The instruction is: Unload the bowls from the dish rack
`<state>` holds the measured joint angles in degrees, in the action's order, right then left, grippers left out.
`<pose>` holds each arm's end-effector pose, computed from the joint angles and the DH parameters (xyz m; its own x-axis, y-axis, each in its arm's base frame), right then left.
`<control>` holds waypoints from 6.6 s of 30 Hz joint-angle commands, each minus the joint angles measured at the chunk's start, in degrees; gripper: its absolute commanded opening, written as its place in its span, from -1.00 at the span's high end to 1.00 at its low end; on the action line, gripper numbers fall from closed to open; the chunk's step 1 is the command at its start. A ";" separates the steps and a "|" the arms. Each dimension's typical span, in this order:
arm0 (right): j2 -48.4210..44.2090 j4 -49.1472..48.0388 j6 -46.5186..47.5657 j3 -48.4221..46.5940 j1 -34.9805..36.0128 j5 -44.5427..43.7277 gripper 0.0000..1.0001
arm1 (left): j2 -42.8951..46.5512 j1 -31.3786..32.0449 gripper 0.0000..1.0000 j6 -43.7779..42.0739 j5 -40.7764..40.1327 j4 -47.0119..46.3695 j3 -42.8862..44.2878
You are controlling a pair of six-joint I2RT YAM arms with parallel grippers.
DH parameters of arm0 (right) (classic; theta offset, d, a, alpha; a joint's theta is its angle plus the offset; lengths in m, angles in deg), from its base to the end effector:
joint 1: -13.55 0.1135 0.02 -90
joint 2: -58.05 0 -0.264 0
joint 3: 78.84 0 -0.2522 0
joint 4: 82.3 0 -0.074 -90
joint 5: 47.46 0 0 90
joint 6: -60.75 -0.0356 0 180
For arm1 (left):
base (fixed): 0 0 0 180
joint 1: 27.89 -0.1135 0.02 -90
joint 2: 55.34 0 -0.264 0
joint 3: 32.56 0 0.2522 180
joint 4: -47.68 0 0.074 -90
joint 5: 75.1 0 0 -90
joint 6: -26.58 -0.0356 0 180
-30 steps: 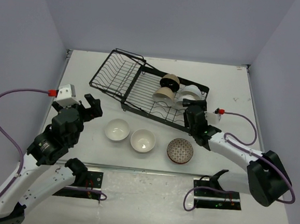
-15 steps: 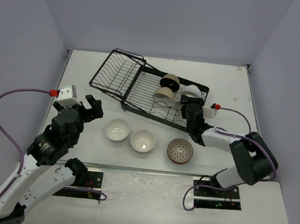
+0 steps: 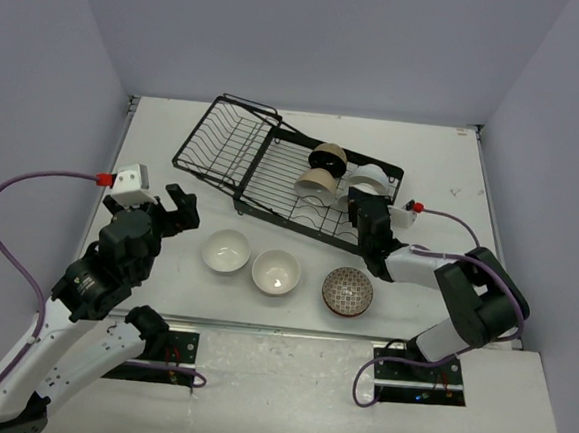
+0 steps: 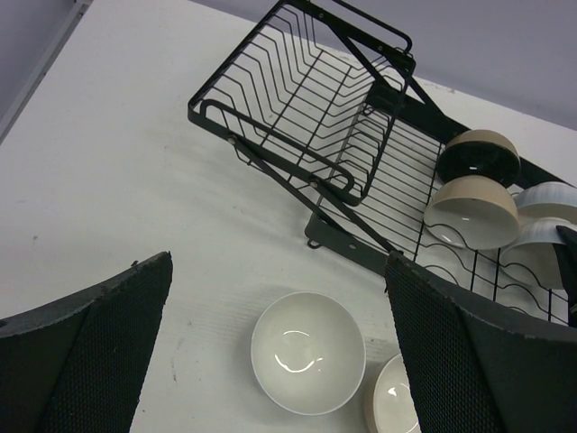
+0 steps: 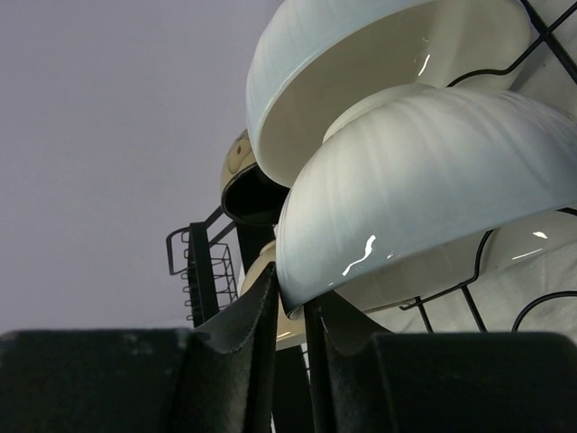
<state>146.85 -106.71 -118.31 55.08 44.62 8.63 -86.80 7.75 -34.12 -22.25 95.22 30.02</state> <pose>0.2655 0.1368 0.1738 0.0209 0.9814 -0.1908 0.2695 0.1783 0.9464 0.1010 -0.0460 0.3527 -0.1972 -0.3385 -0.9200 -0.1179 0.9399 -0.3206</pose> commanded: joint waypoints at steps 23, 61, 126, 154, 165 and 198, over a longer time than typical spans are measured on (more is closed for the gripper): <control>0.59 -36.35 29.09 8.58 -0.22 2.44 1.00 | 0.35 -0.39 -1.00 -2.05 1.90 -2.75 -0.74; -0.99 -55.87 43.70 10.61 -3.21 22.57 1.00 | 1.32 -0.39 -1.00 -2.49 2.60 -2.93 -0.92; 1.82 48.18 63.66 -20.33 10.59 11.25 1.00 | 1.32 -0.48 -1.00 -2.49 2.25 -3.11 -0.83; -7.14 59.44 66.28 -27.97 17.09 -1.07 1.00 | 1.76 -0.57 -1.00 -2.32 1.90 -3.19 -0.74; 1.28 63.65 78.76 -45.26 27.71 7.25 1.00 | 3.60 -0.57 -1.00 0.67 -4.68 -0.47 0.22; 40.40 85.37 93.19 -87.48 41.44 25.56 0.93 | 18.37 -0.66 -1.00 8.76 -16.47 3.31 -0.39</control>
<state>187.22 -22.28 -27.08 -28.57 86.23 33.91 -68.79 7.31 -26.37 -37.42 100.07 29.36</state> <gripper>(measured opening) 0.052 1.000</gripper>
